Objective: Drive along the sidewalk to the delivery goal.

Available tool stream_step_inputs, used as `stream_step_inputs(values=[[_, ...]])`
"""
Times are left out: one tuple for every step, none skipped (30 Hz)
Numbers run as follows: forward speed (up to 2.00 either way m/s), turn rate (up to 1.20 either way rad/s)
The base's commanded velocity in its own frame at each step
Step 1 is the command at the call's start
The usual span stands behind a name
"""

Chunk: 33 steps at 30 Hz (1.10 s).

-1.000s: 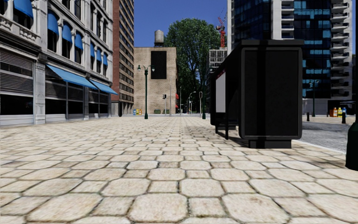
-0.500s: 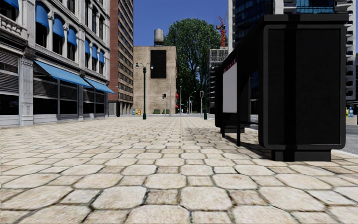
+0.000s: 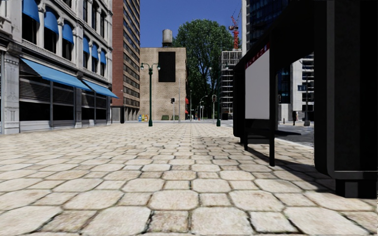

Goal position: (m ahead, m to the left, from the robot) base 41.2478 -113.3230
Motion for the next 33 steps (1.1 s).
stream_step_inputs(values=[[2.0,0.0],[2.0,0.0],[2.0,0.0],[2.0,0.0],[2.0,0.0],[2.0,0.0],[2.0,0.0],[2.0,0.0],[2.0,0.0],[2.0,0.0],[2.0,0.0],[2.0,0.0],[2.0,0.0],[2.0,0.0],[2.0,0.0],[2.0,0.0],[2.0,0.0],[2.0,0.0],[2.0,0.0],[2.0,0.0],[2.0,0.0],[2.0,0.0],[2.0,0.0],[2.0,0.0],[2.0,0.0],[2.0,0.0],[2.0,0.0],[2.0,0.0],[2.0,0.0],[2.0,0.0],[2.0,0.0],[2.0,0.0],[2.0,0.0]])
